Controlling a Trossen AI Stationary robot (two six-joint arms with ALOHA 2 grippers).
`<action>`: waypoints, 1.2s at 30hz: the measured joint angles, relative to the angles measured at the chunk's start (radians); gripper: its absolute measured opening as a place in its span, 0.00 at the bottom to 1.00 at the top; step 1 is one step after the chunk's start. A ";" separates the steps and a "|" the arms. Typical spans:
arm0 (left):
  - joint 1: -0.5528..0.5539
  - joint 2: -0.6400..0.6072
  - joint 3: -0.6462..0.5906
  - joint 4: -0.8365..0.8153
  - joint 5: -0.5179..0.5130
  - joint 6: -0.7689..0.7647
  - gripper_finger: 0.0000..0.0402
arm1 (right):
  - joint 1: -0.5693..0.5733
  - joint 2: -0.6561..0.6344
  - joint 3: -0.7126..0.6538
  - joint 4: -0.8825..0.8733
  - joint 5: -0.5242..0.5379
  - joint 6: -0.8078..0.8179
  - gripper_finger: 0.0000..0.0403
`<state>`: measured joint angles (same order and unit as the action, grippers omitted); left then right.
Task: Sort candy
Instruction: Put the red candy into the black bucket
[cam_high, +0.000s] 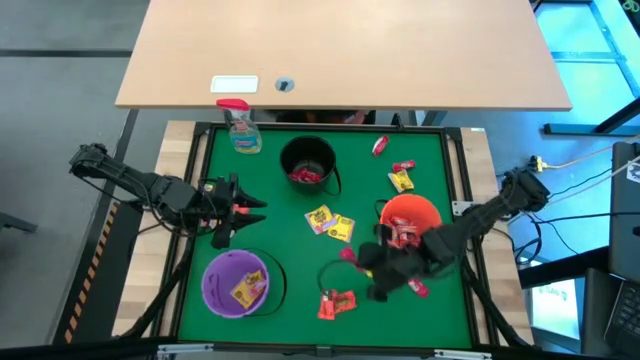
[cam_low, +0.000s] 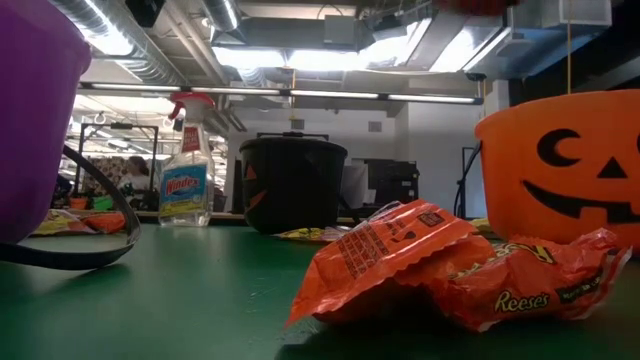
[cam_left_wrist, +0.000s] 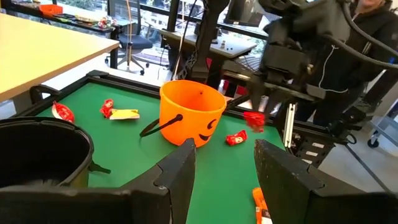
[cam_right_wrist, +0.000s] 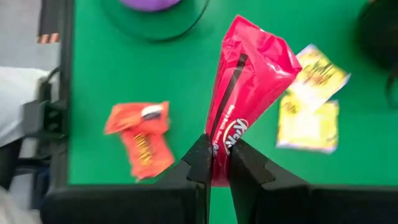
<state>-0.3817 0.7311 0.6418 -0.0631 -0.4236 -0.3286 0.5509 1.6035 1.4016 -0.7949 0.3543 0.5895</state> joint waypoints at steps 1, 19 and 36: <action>0.000 0.000 0.000 0.000 0.000 0.002 0.39 | -0.028 0.000 0.000 0.015 -0.008 -0.036 0.09; 0.000 0.000 0.000 0.004 -0.004 0.052 0.39 | -0.440 -0.013 0.000 0.255 -0.320 -0.378 0.09; 0.000 0.000 0.000 0.000 -0.005 0.077 0.39 | -0.741 -0.013 0.000 0.383 -0.445 -0.491 0.09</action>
<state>-0.3817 0.7307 0.6418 -0.0635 -0.4286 -0.2516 -0.1900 1.5906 1.4021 -0.4122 -0.0906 0.0990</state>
